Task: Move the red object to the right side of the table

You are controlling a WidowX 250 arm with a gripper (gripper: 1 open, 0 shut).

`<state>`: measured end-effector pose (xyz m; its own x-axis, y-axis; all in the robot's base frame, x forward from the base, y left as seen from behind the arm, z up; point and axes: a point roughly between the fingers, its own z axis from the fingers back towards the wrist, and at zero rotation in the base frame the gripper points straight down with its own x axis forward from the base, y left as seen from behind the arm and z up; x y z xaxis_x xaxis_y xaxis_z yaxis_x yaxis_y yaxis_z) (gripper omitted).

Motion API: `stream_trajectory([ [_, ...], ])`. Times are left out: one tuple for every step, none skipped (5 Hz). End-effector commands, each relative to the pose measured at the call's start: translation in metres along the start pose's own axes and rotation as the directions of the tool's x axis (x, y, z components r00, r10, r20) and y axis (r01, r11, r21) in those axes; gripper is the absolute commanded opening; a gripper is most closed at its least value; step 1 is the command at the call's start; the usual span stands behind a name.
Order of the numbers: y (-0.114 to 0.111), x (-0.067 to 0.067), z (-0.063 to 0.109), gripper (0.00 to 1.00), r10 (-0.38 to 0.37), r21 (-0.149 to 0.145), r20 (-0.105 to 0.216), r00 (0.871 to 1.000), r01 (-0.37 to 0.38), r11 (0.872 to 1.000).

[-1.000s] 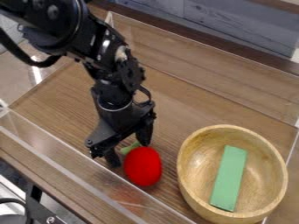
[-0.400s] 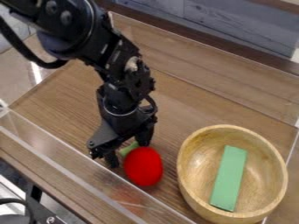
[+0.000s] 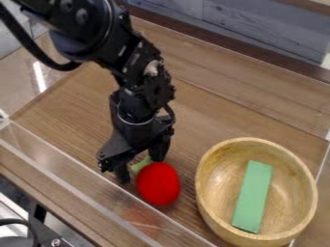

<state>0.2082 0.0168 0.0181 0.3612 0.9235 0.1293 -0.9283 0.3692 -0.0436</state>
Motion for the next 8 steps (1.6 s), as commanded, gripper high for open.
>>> stream_trajectory([
  [-0.01, 0.004, 0.007, 0.0, 0.004, -0.031, 0.014, 1.0, -0.004, 1.0],
  [-0.011, 0.006, 0.015, 0.0, 0.002, -0.035, 0.006, 1.0, -0.001, 0.999],
  [-0.018, 0.01, 0.035, 0.0, 0.004, -0.051, -0.02, 1.0, -0.005, 0.999],
  [-0.032, 0.014, 0.055, 0.0, 0.005, -0.066, -0.043, 0.999, -0.008, 0.998],
  [-0.053, 0.013, 0.07, 0.0, 0.004, -0.076, -0.061, 0.998, -0.009, 0.997],
  [-0.076, 0.005, 0.08, 0.0, -0.013, -0.083, -0.076, 0.997, 0.007, 0.997],
  [-0.094, -0.008, 0.08, 0.0, 0.037, -0.08, -0.089, 0.995, -0.044, 0.996],
  [-0.11, -0.025, 0.078, 0.0, 0.085, -0.074, -0.101, 0.991, -0.093, 0.993],
])
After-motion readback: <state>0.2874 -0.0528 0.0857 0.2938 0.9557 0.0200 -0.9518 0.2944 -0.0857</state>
